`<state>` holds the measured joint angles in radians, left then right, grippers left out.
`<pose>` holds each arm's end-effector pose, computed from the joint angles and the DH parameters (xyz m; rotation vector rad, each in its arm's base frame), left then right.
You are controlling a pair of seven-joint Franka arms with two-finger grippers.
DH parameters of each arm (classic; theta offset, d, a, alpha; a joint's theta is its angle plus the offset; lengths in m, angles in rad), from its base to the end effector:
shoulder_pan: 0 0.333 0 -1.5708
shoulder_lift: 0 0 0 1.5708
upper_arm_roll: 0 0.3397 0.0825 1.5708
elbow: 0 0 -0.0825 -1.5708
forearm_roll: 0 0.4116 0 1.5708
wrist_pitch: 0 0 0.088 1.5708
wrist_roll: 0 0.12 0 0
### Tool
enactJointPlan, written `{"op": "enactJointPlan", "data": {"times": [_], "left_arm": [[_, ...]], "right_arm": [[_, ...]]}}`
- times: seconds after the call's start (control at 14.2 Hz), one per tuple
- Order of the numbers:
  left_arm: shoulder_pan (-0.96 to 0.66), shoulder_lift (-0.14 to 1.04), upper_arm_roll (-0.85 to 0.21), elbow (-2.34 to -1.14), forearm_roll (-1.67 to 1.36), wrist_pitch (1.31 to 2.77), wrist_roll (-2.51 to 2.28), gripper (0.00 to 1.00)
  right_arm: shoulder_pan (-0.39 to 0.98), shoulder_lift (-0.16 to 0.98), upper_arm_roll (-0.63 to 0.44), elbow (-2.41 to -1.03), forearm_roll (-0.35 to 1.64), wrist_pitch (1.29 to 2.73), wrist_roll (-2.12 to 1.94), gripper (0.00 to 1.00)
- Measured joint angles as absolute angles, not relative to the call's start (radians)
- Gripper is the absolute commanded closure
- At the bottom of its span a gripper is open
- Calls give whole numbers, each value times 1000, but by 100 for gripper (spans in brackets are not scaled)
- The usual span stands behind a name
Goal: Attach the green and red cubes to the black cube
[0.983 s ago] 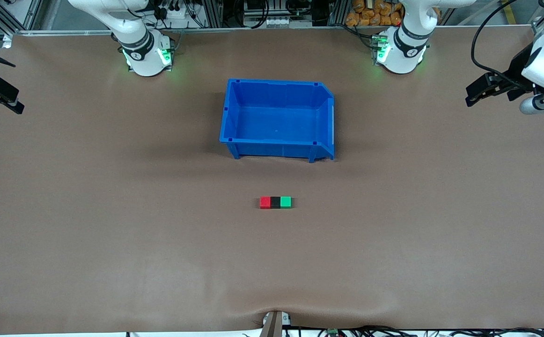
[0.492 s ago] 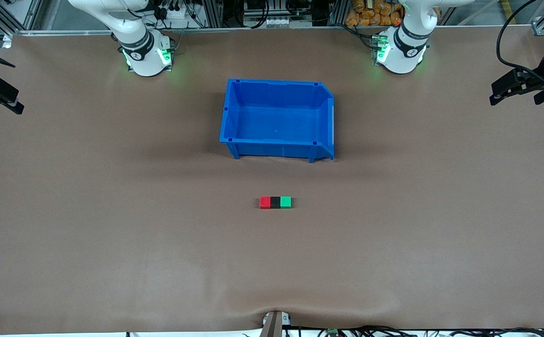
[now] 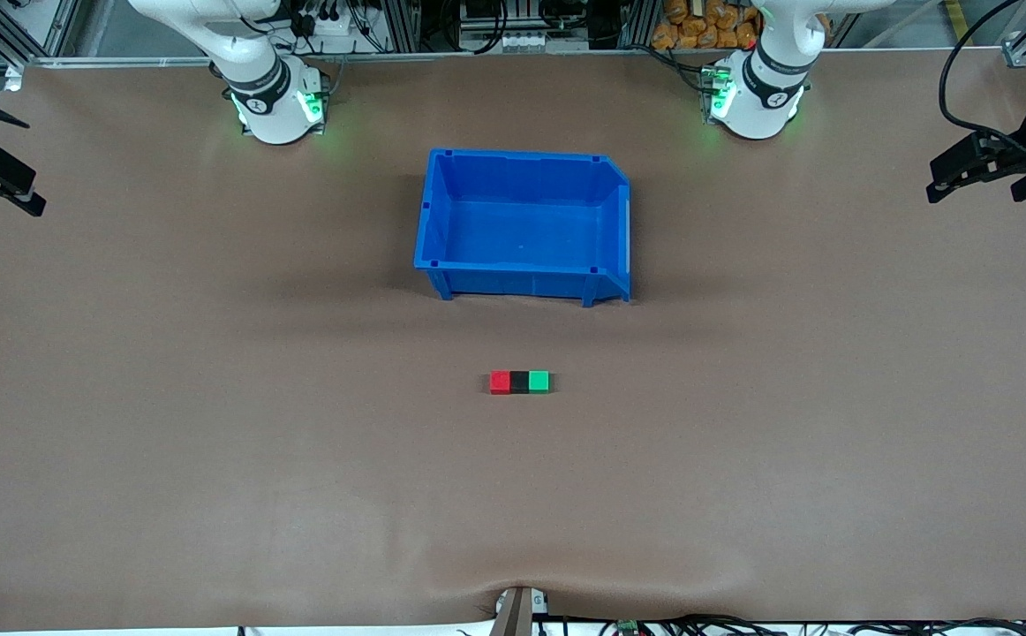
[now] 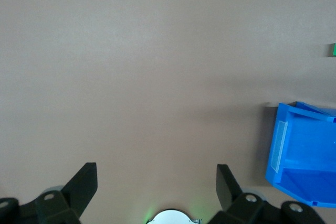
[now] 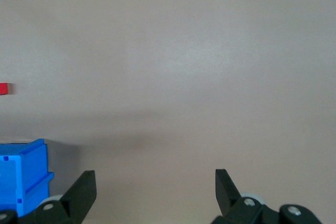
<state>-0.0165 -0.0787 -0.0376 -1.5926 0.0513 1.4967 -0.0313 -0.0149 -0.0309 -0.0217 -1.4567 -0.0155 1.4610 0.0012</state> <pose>0.5472 -0.0241 0.6626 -3.0865 0.0298 0.0230 0.5590 -0.0227 0.6994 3.1252 -0.0622 0.0546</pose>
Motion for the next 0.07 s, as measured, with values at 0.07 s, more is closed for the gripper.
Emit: {"op": "enactJointPlan", "data": {"times": [0.07], "left_arm": [[-17, -77, -38, -1592, 51, 1497, -31, 0]], "right_arm": [[-15, -31, -22, -1457, -16, 1461, 1, 0]]}}
